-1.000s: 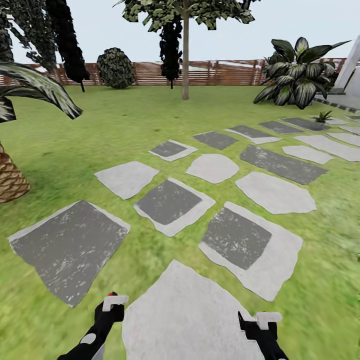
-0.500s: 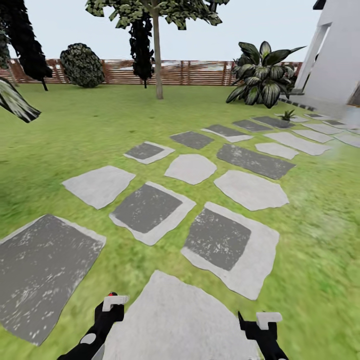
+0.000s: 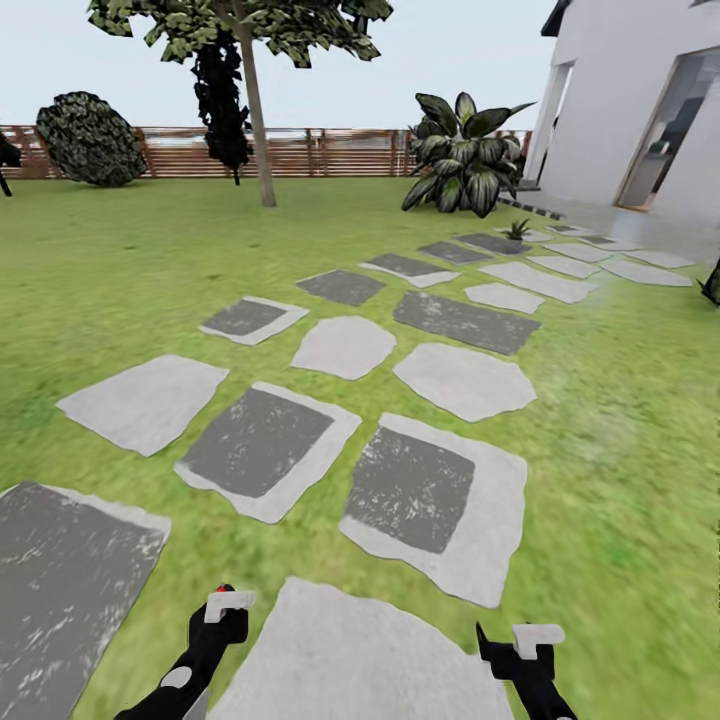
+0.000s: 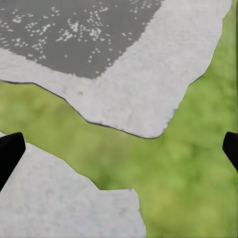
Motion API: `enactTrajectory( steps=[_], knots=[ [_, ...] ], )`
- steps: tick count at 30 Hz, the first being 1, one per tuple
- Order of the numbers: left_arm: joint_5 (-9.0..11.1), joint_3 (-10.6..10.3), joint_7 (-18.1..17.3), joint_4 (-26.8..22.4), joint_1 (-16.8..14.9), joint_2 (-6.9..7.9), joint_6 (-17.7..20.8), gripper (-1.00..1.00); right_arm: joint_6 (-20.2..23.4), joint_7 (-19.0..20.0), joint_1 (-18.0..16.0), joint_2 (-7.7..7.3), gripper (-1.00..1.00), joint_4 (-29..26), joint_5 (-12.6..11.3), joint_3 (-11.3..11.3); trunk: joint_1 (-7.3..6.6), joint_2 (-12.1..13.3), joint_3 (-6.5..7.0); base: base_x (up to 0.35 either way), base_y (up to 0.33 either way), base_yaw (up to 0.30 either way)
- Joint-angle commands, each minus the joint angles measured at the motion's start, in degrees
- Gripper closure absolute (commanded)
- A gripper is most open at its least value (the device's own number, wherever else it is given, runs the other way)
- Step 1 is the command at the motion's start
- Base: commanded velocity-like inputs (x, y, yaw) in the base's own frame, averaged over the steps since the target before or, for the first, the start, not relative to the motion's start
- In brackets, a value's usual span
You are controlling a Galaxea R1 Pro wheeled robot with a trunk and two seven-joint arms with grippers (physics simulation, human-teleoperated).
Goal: Pick up the pesticide atomizer in the garden and spray insectifuge to fully cover both potted plants in the garden.
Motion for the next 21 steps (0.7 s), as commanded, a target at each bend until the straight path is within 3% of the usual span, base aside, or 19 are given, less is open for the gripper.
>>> enactTrajectory(
  steps=[1,11,21],
  knots=[
    [0.0,0.1,0.0,0.0,0.0,-0.01,-0.2,1.0,-0.2,0.0,0.0,0.01,-1.0,0.1,0.0,0.0,0.02,0.0,0.02,0.283,0.199,-0.258],
    [0.0,0.1,0.0,0.0,0.0,-0.01,-0.2,1.0,-0.2,-0.1,0.0,0.01,-1.0,0.1,0.0,0.0,0.02,0.0,0.68,0.292,0.181,-0.227],
    [0.0,0.1,0.0,0.0,0.0,-0.01,-0.2,1.0,-0.2,-0.1,0.0,0.01,-1.0,0.1,0.0,0.0,0.02,0.0,1.41,0.333,0.084,-0.191]
  ],
)
